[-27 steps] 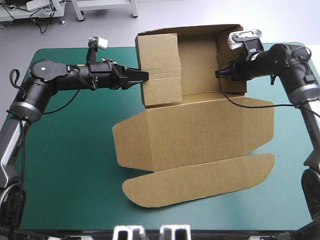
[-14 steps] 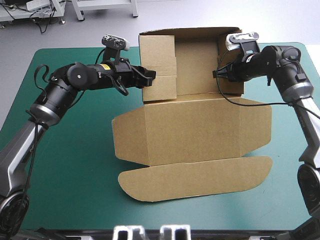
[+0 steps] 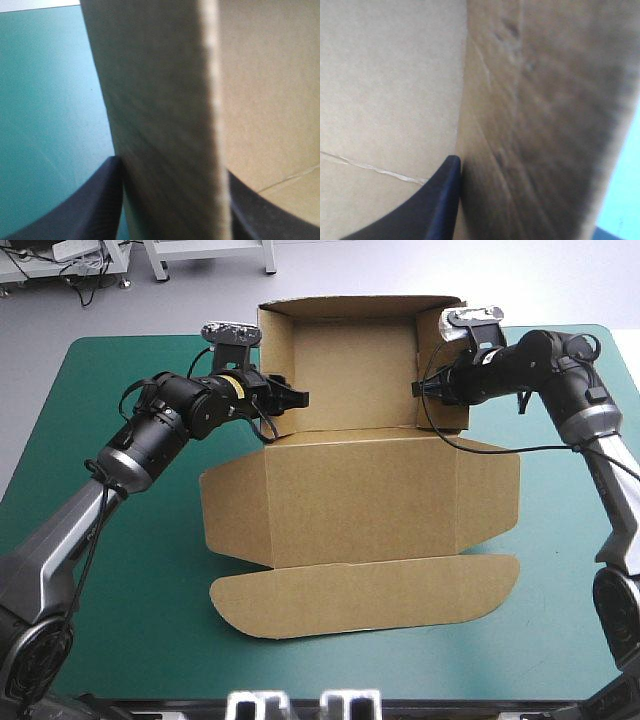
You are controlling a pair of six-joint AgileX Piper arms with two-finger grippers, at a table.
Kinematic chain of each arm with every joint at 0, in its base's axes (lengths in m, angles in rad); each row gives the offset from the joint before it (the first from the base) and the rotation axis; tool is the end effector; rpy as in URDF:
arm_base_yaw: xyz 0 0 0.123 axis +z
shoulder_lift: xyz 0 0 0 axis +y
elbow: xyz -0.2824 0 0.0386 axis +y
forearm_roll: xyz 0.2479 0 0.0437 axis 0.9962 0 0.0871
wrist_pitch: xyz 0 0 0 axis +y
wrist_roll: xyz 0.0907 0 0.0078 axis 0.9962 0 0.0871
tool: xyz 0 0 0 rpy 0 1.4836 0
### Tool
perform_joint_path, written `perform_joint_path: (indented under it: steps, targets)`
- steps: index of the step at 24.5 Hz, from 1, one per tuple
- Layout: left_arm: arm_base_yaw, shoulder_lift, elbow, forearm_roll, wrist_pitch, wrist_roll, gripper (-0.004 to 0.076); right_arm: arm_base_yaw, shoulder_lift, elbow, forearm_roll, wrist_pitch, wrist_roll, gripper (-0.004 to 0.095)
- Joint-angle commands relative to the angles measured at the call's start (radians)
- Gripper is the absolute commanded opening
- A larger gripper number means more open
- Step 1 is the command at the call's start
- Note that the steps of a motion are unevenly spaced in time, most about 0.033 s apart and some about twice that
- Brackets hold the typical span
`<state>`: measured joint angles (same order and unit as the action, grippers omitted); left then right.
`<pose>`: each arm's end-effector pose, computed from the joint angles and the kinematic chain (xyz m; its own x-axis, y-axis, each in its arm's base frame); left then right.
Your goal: Fold the box
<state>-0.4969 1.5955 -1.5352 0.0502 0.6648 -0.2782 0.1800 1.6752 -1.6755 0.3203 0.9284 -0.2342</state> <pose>0.3255 -0.1733 0.3788 -0.6157 0.0651 -0.7853 0.3181 0.9323 -0.1721 0.3658 0.0899 0.3794 -0.7029 -0.1653 -0.6918 -0.3702 0.9155 0.1574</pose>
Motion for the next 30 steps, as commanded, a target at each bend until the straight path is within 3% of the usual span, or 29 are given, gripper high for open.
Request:
perform_joint_path:
  steps: [1,3,5,9,21,23,26,30]
  targets:
    - [-0.005,-0.035,-0.032,-0.004,-0.055,-0.036,0.0204,0.004,-0.045,-0.032,0.098,-0.015,-0.010,-0.0019]
    - [-0.005,-0.035,-0.032,-0.010,-0.062,-0.036,0.0065,0.004,-0.040,-0.032,0.079,0.003,-0.005,-0.0019]
    - [-0.005,-0.033,-0.032,-0.010,-0.072,-0.023,-0.0007,0.004,-0.034,-0.032,0.063,0.017,0.004,-0.0019]
    - [-0.005,-0.018,-0.032,-0.025,-0.058,-0.021,-0.0008,0.004,-0.010,-0.032,0.013,0.056,0.032,-0.0019]
    - [-0.005,0.166,-0.032,-0.197,0.239,0.163,-0.0008,0.005,0.117,-0.032,-0.156,0.321,0.060,-0.0018]
    - [-0.005,0.180,-0.032,-0.183,0.312,0.174,-0.0008,0.033,0.133,-0.032,-0.220,0.319,0.068,-0.0018]
    - [-0.005,0.182,-0.032,-0.190,0.341,0.187,-0.0008,0.112,0.166,-0.032,-0.329,0.319,0.105,-0.0018]
    - [-0.005,0.182,-0.032,-0.196,0.379,0.200,-0.0008,0.154,0.176,-0.032,-0.247,0.256,0.120,-0.0020]
